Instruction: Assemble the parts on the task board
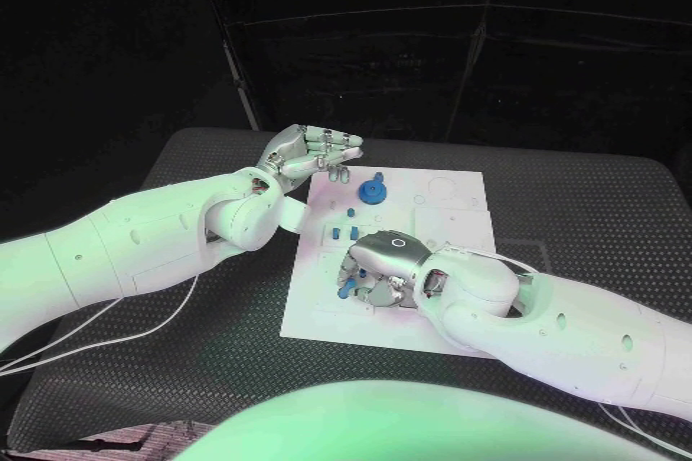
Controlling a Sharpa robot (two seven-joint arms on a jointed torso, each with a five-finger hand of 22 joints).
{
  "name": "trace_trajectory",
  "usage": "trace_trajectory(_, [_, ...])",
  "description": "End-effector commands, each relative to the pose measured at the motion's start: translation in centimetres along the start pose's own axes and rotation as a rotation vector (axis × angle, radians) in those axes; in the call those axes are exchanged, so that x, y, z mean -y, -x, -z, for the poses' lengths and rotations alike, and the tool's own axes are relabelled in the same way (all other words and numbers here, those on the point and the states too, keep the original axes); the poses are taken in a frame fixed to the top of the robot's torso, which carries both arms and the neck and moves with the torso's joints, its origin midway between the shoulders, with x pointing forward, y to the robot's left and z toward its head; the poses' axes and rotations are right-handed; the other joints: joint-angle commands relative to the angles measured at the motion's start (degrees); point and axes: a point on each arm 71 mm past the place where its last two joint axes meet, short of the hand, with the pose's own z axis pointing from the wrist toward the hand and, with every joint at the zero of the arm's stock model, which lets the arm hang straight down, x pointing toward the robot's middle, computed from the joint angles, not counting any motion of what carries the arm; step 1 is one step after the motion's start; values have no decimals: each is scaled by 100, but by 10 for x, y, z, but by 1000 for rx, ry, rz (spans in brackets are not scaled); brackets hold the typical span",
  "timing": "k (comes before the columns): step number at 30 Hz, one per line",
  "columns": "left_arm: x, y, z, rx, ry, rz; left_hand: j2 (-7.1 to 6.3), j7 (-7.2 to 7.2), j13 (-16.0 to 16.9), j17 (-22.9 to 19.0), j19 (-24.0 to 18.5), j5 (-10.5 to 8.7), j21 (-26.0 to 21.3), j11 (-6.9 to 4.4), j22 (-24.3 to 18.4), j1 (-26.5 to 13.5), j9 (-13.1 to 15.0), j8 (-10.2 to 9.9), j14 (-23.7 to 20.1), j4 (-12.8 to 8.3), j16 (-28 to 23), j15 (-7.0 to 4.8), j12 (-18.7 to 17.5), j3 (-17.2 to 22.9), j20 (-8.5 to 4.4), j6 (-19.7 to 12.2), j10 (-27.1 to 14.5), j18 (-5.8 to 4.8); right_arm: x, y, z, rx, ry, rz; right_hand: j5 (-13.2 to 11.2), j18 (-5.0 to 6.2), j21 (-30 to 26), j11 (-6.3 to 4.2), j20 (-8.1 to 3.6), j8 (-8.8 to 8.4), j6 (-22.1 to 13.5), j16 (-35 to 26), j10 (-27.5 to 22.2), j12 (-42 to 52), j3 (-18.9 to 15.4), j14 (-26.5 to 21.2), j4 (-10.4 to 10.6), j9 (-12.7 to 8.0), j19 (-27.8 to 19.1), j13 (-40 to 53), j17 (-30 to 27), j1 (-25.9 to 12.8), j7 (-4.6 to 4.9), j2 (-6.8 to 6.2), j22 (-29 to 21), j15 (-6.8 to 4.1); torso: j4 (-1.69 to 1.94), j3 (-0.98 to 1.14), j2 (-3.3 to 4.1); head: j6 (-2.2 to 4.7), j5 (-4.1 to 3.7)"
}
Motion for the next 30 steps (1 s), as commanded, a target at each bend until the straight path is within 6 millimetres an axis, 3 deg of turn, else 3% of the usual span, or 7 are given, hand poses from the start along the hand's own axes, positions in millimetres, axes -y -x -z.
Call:
trace_trajectory(1, [1,-1,-1,-11,-4,9,54,-10,9,-8,-8,18,-26,-11,-6,9,2,6,-53,-1,-35,4,9,-33,44,-29,-30,28,0,-1,-1,0,-14,55,22,-80,-9,-194,11,2,20,-5,234,12,22,173,2,-6,-33,3,-6,15,3,29,-7,-29,3,2,6,1,5])
trace_trajectory(11, [1,-1,-1,-11,-3,9,54,-10,9,-8,-8,18,-26,-11,-6,9,2,6,-53,-1,-35,4,9,-33,44,-29,-30,28,-4,-2,-2,-8,-4,74,8,-79,-10,-192,17,-21,1,-14,214,-13,8,167,-5,-13,-49,5,-26,-42,6,-6,-13,-23,-1,-2,1,1,1])
trace_trajectory(17, [1,-1,-1,-11,-3,9,54,-10,9,-8,-8,18,-26,-11,-6,9,2,6,-53,-1,-35,4,9,-33,44,-29,-30,28,-4,-10,-2,-58,12,57,292,-65,-80,-62,100,-161,-313,-42,-162,-308,-152,151,100,-48,-148,-110,-89,-414,113,-243,-145,85,1,-2,-4,1,7])
trace_trajectory(20, [1,-1,0,-12,-1,9,54,-10,9,-8,-8,18,-26,-11,-6,9,2,6,-53,-1,-35,4,9,-33,44,-29,-30,28,-5,-11,-2,-54,24,45,333,-53,-103,-41,136,-169,-525,-43,-272,-400,-235,146,131,-53,-167,-124,-102,-526,93,-345,-180,107,1,1,2,1,-1])
trace_trajectory(30, [1,0,0,-13,1,9,57,-9,11,-8,-5,18,-37,-10,-15,12,2,10,-56,2,-39,5,20,-44,45,-36,-40,29,-8,-8,-4,2,58,23,331,-30,-168,-22,158,-158,-767,-69,-385,-492,-305,129,127,-44,-227,-122,-161,-554,85,-394,-296,120,4,0,1,1,0])
